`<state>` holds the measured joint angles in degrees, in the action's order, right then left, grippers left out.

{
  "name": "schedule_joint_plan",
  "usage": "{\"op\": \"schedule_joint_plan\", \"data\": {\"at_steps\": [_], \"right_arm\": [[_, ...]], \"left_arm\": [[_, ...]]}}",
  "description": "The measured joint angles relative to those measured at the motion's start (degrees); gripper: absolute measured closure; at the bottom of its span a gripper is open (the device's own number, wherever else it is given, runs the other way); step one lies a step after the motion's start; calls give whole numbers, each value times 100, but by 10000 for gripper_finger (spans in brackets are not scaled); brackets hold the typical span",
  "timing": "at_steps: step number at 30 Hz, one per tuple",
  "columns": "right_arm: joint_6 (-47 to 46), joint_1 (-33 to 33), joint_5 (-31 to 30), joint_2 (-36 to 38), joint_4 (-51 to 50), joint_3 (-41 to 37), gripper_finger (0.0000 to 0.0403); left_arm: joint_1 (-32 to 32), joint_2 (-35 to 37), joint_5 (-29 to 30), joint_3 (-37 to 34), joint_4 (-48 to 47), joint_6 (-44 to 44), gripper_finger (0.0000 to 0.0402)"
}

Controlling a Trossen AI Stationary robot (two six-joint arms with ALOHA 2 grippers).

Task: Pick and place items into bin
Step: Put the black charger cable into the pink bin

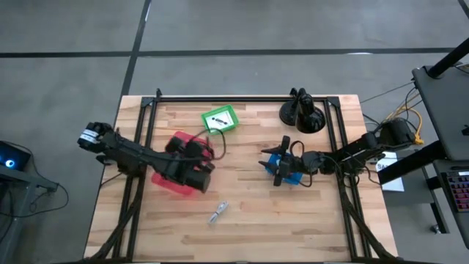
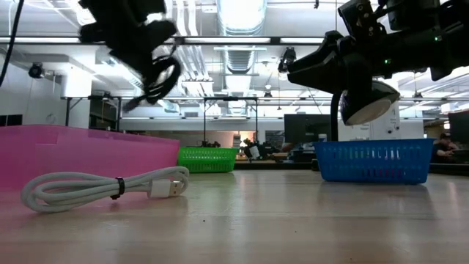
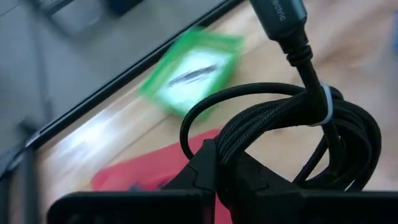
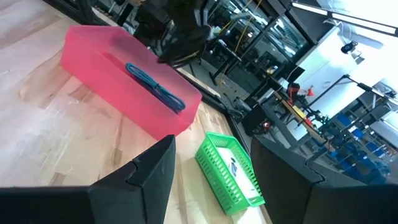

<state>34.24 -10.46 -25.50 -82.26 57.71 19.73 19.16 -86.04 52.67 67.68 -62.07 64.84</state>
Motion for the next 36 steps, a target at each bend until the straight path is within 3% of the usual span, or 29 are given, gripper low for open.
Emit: {"op": "schedule_joint_plan", "data": {"at_steps": [4, 8, 15, 36], "right_arm": [[-2, 0, 0, 0, -96, 0, 207], [-111, -2, 0, 0, -96, 0, 207], [-126, -2, 0, 0, -99, 0, 207], [-125, -2, -1, 0, -139, 0, 207]], "left_arm": [[-166, -8, -326, -53, -1122, 1261, 402], [-347, -50, -985, -182, -1579, 1768, 402], [-537, -119, -1583, -398, -1558, 1780, 401], [-898, -195, -2068, -997, -883, 1381, 401]]}}
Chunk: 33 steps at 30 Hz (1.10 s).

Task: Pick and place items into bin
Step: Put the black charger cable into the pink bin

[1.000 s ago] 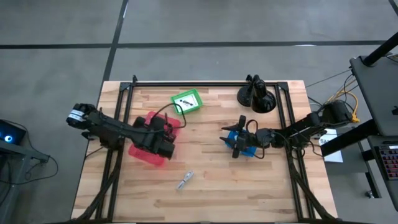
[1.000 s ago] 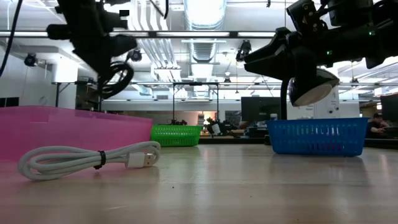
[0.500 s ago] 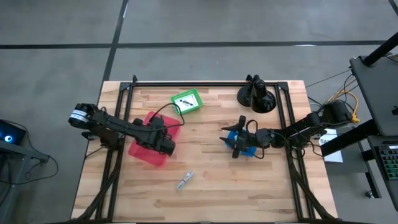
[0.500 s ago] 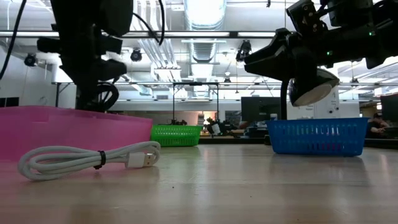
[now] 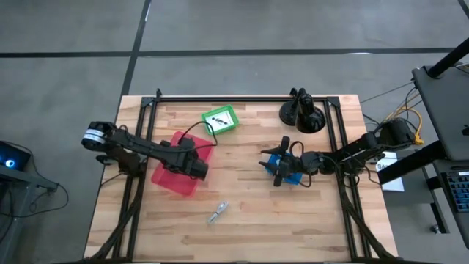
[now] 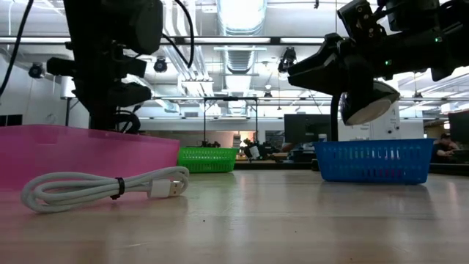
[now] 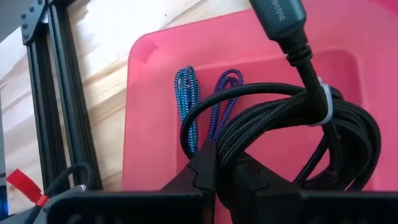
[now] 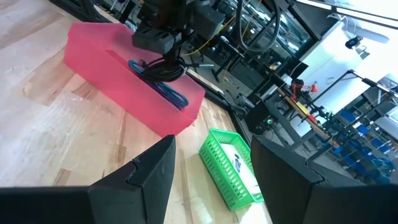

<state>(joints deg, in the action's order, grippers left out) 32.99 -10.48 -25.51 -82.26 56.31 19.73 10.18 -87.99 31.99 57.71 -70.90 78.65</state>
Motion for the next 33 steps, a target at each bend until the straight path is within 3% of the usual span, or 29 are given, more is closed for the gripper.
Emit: {"op": "schedule_joint_plan", "data": {"at_steps": [9, 13, 23, 28, 33], "right_arm": [[0, 4, -1, 0, 2, 0, 207], [1, 4, -1, 0, 2, 0, 207], [2, 2, -1, 0, 0, 0, 207], [2, 2, -1, 0, 0, 0, 207], [4, 2, -1, 0, -3, 0, 207]], "left_arm": [[-409, -13, -167, 0, 291, -558, 401], [-648, -15, -542, 0, 431, -916, 401], [-1029, -15, -596, 0, 454, -1122, 401], [-1192, -67, -1202, -1, 675, -1494, 401], [-1311, -203, -1363, -6, 893, -1791, 401]]}}
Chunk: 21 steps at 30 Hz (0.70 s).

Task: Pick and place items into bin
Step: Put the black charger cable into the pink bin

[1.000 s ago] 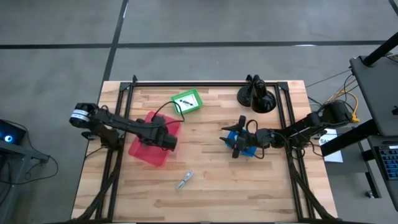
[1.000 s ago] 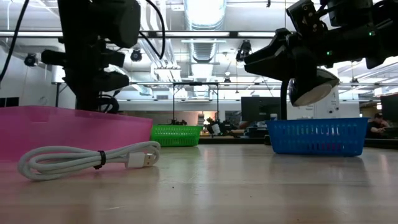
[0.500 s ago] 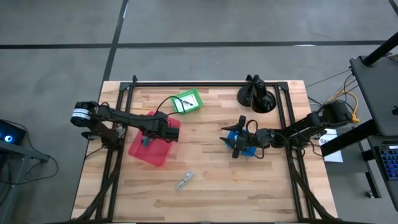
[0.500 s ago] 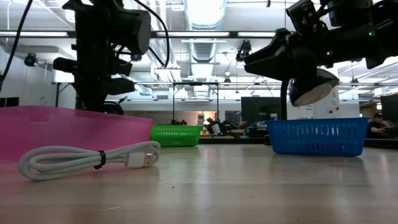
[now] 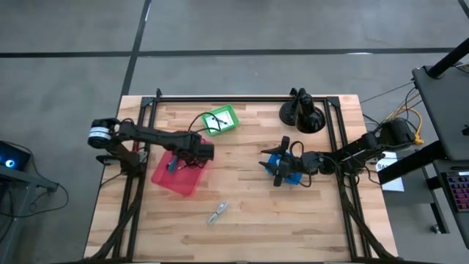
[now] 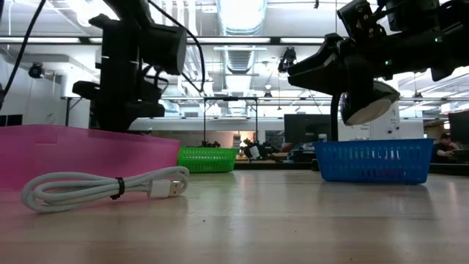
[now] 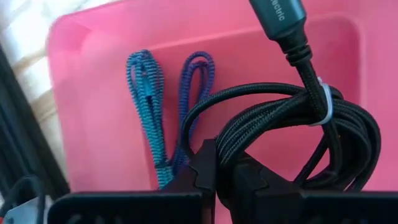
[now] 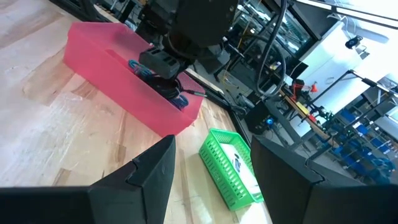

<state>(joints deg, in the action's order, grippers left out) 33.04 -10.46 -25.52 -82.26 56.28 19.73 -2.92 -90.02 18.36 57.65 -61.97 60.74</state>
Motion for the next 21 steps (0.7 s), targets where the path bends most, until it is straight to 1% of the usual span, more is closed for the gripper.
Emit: {"op": "schedule_joint_plan", "data": {"at_steps": [8, 16, 21], "right_arm": [[0, 0, 0, 0, -38, 0, 207], [0, 0, 0, 0, -38, 0, 207], [0, 0, 0, 0, -36, 0, 207]], "left_arm": [[-89, -88, -30, 0, 4, -136, 397], [-87, -74, -8, 0, 6, -138, 353], [-87, -74, -8, 0, 4, -173, 336]]}}
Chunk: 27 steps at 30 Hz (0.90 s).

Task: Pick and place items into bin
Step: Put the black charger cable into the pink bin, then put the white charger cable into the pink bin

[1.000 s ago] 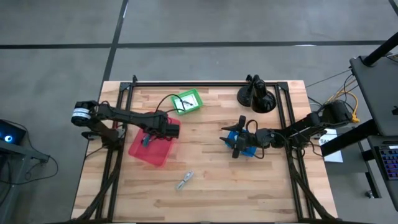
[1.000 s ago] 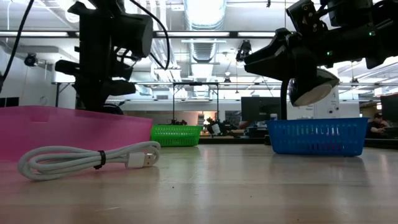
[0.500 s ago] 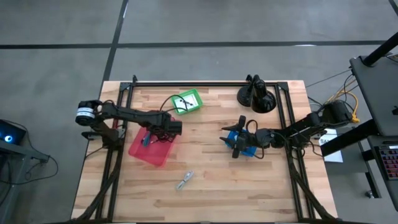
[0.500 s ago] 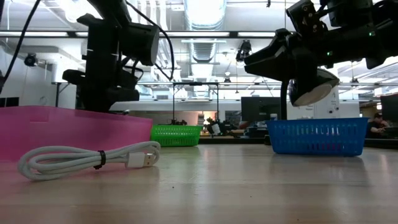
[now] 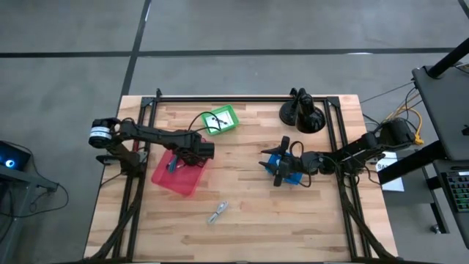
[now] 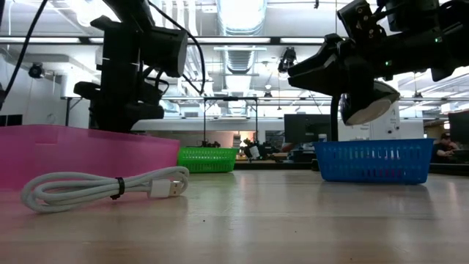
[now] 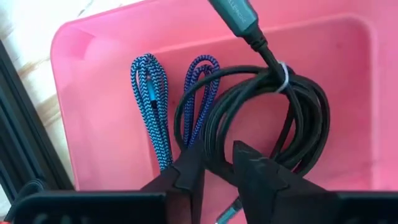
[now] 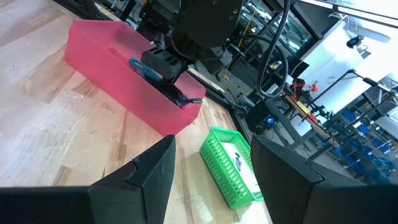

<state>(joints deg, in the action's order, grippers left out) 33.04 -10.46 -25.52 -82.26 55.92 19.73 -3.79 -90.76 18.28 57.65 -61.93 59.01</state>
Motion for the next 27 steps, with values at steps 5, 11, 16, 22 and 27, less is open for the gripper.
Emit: {"op": "schedule_joint_plan", "data": {"at_steps": [5, 11, 16, 22, 27], "right_arm": [[0, 0, 0, 0, 0, 0, 207], [0, 0, 0, 0, 0, 0, 207], [0, 0, 0, 0, 0, 0, 207], [0, 0, 0, 0, 0, 0, 207], [0, 0, 0, 0, -1, 0, 207]], "left_arm": [[0, 9, -2, 0, -2, -78, 326], [0, 71, -196, 6, -8, -511, 322], [0, 92, -205, 165, -35, -808, 321], [3, 96, -186, 452, 31, -1217, 321], [4, 96, -186, 713, 10, -1375, 321]]}}
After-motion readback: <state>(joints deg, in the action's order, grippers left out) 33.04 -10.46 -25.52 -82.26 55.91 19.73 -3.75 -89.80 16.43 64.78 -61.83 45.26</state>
